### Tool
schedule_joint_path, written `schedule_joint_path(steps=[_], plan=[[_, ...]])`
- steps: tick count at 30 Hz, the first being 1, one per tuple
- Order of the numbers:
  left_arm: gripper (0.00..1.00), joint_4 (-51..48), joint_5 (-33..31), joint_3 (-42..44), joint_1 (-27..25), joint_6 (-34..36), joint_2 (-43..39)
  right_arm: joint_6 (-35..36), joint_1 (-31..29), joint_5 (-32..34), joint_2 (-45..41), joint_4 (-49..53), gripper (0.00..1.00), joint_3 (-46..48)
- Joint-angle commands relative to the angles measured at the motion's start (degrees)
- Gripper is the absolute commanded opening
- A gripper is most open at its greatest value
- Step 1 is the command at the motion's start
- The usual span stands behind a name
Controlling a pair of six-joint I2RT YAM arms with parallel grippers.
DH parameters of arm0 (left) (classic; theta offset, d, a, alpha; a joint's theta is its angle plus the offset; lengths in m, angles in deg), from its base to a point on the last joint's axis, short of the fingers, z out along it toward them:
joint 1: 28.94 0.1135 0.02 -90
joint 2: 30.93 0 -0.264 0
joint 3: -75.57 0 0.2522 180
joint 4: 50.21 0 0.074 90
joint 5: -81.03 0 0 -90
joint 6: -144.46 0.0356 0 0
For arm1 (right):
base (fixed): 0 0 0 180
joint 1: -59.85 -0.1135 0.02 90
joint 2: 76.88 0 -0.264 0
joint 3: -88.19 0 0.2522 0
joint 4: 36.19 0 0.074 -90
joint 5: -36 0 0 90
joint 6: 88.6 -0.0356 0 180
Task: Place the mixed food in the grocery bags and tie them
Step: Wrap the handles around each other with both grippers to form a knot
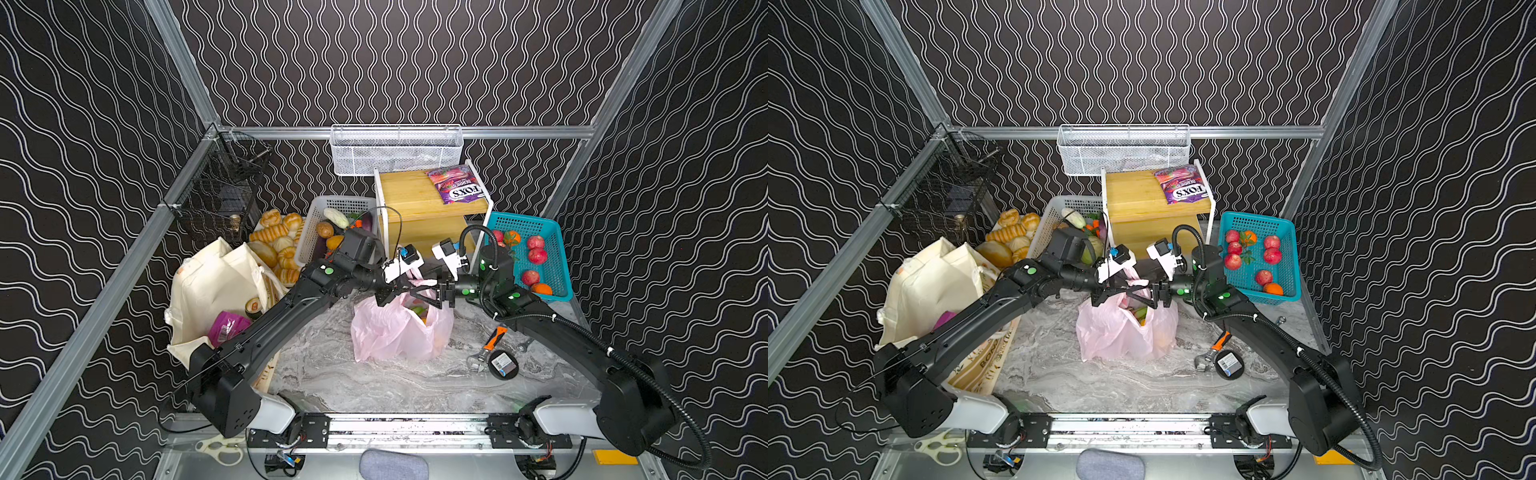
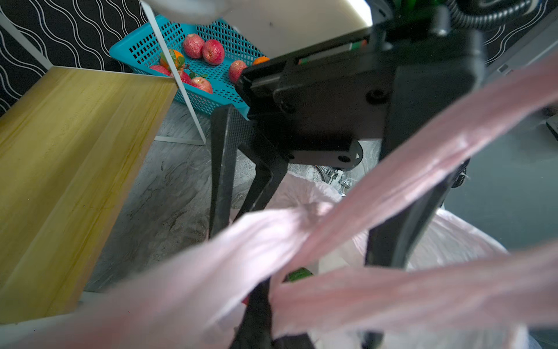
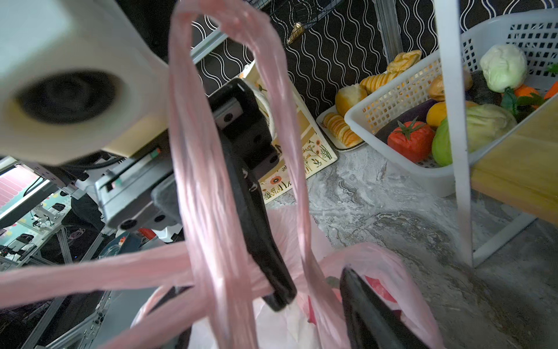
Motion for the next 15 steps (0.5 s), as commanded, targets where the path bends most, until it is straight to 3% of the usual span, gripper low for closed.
schedule_joint_path(steps=[1,8,15], plan=[[0.03,1.3,0.7,0.2,-0.1,-0.9,0.0,-5.9,0.0,0.2,-0.6,-9.5,0.75,1.4],[0.05,1.6,1.4,0.3,-0.2,-1.1,-0.1,-11.0,0.0,0.8,-0.6,-16.5,0.73,3.3],[0.07,1.3,1.8,0.2,-0.2,-1.1,0.0,-12.1,0.0,-0.3,0.6,-16.7,0.60,2.4]])
